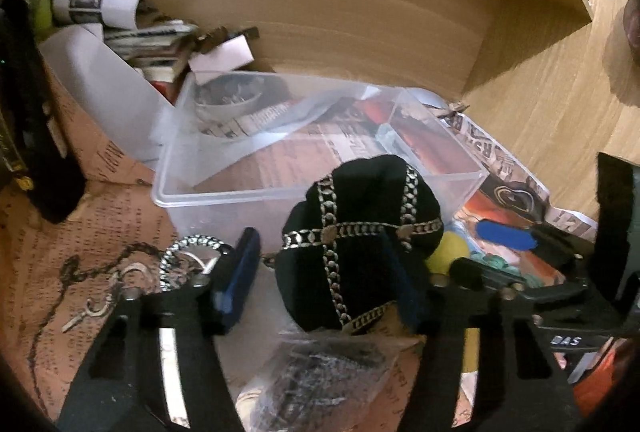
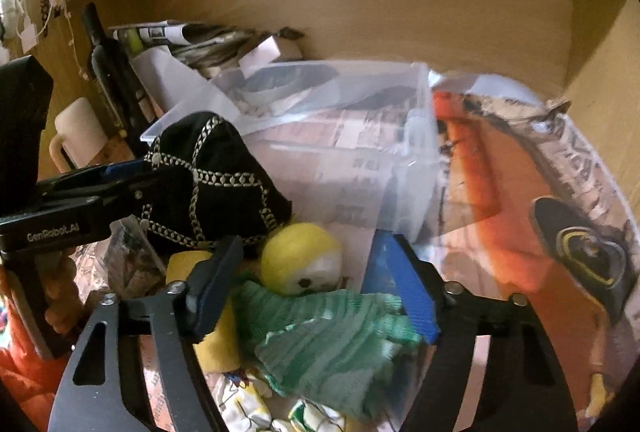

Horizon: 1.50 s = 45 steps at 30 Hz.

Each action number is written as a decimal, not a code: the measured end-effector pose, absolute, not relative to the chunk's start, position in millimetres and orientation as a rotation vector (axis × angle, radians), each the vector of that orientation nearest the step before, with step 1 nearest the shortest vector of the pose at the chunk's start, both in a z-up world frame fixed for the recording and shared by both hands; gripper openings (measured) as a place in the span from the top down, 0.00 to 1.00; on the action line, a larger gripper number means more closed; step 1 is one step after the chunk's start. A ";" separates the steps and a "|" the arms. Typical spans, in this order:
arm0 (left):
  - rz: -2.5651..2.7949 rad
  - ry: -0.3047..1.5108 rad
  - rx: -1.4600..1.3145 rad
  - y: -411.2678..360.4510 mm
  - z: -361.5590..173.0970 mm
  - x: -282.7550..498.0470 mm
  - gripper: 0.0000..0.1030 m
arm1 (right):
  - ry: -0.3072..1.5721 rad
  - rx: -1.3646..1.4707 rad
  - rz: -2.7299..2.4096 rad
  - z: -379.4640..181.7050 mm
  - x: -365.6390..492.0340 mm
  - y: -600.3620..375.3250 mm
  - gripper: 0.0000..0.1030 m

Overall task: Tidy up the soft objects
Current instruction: 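Grasp the black knit beanie with the left tool while the right tool grasps the yellow felt ball, then lift the beanie with the left tool while the right tool carries the ball over the clear box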

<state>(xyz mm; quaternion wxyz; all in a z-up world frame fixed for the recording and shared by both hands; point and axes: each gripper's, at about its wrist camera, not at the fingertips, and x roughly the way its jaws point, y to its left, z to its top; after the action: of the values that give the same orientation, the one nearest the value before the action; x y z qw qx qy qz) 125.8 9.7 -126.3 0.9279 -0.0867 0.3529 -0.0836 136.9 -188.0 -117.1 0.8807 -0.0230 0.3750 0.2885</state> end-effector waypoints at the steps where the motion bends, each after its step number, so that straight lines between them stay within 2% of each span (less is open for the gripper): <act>1: -0.184 0.726 -0.181 9.0 -127.5 126.1 0.55 | 0.792 -0.043 0.609 -118.8 137.9 -187.6 0.40; 3: -0.201 0.724 -0.178 7.1 -128.5 124.9 0.58 | 0.814 -0.039 0.624 -122.6 139.7 -186.2 0.50; 6: -0.191 0.715 -0.158 4.1 -128.4 121.7 0.66 | 0.840 -0.036 0.644 -128.2 141.0 -182.6 0.59; 8: -0.197 0.715 -0.160 3.9 -127.8 120.4 0.75 | 0.832 -0.035 0.641 -127.8 139.8 -182.6 0.60; 13: -0.212 0.686 -0.151 1.9 -119.6 112.7 0.84 | 0.787 -0.035 0.621 -118.9 134.6 -185.6 0.61; 27: -0.210 0.541 -0.091 -9.5 -71.2 85.8 0.87 | 0.606 -0.005 0.577 -71.6 110.9 -207.1 0.61; 45: -0.138 0.415 -0.138 28.5 -18.9 92.8 0.88 | 0.467 0.015 0.579 -36.0 121.9 -206.8 0.61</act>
<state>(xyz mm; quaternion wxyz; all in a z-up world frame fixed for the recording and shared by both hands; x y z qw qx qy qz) 92.8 28.5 -18.9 0.9739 -0.0683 0.2055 -0.0685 121.9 -206.8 -36.0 0.9315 0.0072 0.2283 0.2829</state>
